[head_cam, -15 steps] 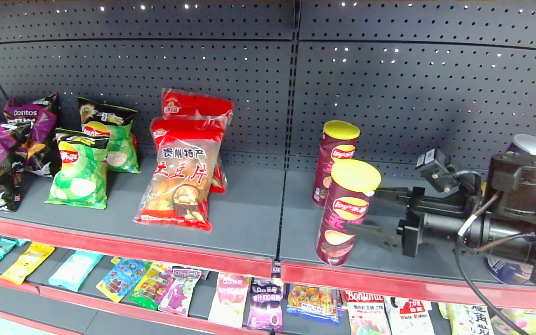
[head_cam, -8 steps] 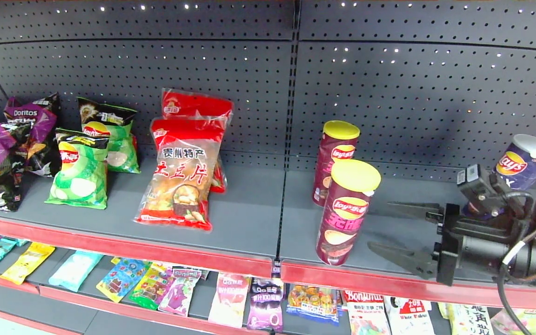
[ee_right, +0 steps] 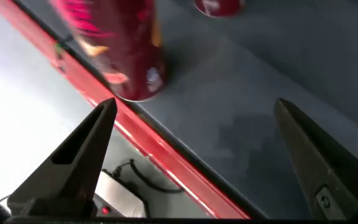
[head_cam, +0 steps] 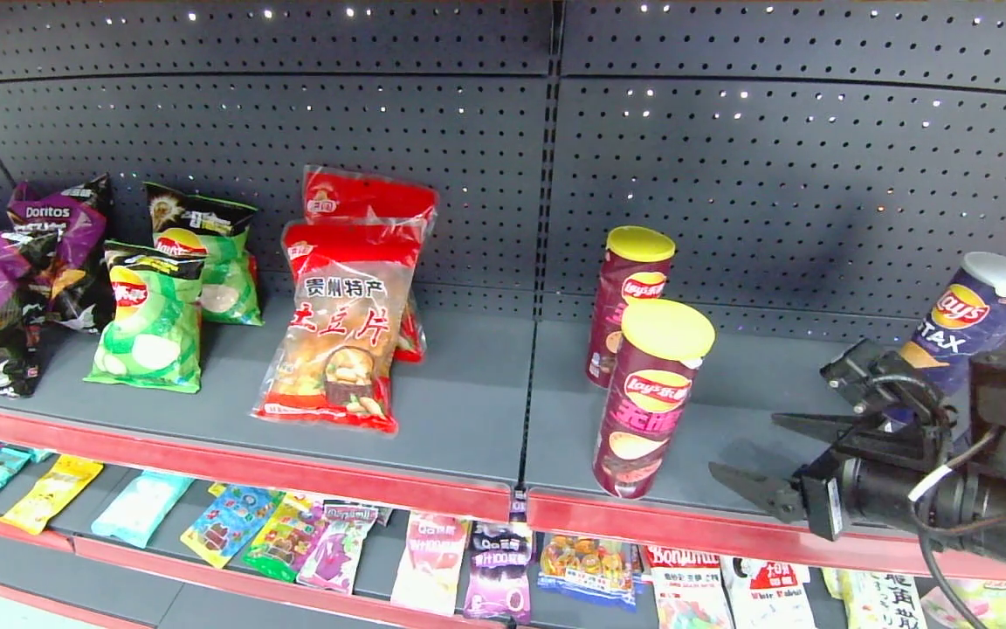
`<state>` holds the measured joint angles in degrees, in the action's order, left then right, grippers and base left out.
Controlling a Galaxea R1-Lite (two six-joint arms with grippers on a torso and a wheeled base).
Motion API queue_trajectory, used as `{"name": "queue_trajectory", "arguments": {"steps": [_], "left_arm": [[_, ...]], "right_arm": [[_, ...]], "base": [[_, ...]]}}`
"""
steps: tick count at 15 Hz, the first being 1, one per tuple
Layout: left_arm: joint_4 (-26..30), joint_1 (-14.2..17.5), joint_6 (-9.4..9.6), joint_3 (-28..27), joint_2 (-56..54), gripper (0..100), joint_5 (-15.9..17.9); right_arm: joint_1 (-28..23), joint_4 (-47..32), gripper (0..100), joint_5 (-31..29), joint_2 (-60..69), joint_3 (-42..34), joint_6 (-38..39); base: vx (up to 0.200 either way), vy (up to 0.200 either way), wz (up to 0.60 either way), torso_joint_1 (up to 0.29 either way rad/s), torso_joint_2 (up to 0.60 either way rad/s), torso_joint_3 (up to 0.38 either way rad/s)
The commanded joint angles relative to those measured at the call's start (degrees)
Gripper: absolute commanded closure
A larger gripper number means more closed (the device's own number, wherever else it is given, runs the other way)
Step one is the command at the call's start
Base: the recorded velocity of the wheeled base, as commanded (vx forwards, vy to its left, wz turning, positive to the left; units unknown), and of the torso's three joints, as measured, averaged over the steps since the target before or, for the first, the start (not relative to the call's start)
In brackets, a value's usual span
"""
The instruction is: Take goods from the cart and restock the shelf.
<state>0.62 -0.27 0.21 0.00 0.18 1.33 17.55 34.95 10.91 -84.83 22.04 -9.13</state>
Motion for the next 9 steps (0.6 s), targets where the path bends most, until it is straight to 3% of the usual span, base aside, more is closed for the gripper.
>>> {"name": "queue_trajectory", "arguments": {"steps": [1, 4, 9], "left_arm": [[0.0, 0.0, -0.03, 0.0, 0.1, 0, 0.0], [0.0, 0.0, -0.03, 0.0, 0.1, 0, 0.0], [0.0, 0.0, 0.06, 0.0, 0.1, 0, 0.0]], "right_arm": [[0.3, -0.1, 0, -1.2, -3.6, 0.7, 0.2], [1.0, -0.1, 0, -8.3, -7.6, 1.2, 0.3], [2.0, -0.1, 0, -12.1, -10.4, 1.8, 2.5]], "base": [[0.000, 0.000, 0.00, 0.000, 0.00, 0.000], [0.000, 0.000, 0.00, 0.000, 0.00, 0.000], [0.000, 0.000, 0.00, 0.000, 0.00, 0.000]]}}
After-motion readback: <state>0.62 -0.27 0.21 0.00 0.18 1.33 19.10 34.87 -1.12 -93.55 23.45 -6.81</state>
